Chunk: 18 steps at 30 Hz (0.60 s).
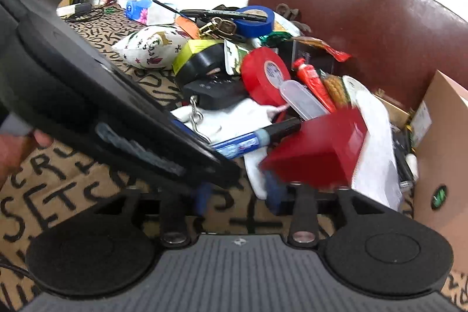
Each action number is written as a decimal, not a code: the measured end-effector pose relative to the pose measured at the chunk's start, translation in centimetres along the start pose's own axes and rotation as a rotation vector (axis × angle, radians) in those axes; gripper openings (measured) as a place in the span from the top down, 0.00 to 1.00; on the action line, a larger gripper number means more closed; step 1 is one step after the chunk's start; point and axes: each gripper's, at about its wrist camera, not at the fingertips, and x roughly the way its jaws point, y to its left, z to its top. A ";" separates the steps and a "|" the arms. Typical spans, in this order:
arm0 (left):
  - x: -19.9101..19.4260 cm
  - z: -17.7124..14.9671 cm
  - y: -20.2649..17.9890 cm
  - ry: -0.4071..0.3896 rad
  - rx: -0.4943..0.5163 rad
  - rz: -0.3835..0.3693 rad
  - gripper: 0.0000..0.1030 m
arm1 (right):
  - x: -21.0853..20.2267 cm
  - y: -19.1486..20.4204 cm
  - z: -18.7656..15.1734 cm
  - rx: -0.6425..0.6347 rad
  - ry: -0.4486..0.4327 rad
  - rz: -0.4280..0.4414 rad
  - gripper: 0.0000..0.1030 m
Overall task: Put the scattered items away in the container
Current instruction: 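Grasp the red box with the right gripper while the left lifts the marker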
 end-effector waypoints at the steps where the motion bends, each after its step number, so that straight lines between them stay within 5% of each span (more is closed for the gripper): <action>1: -0.2 -0.1 0.2 -0.002 -0.008 0.000 0.62 | -0.3 -0.1 -0.2 0.008 0.000 -0.007 0.42; 7: -0.6 -0.3 0.7 0.000 -0.028 -0.002 0.61 | -2.5 -1.2 -1.0 0.074 -0.009 -0.083 0.41; 12: -0.3 -0.5 0.4 0.007 -0.009 0.001 0.50 | -3.4 -1.6 -1.0 0.081 -0.039 -0.219 0.36; 18: -0.3 -1.3 0.7 0.016 0.005 -0.007 0.54 | -1.9 -2.1 0.5 0.111 -0.066 -0.236 0.30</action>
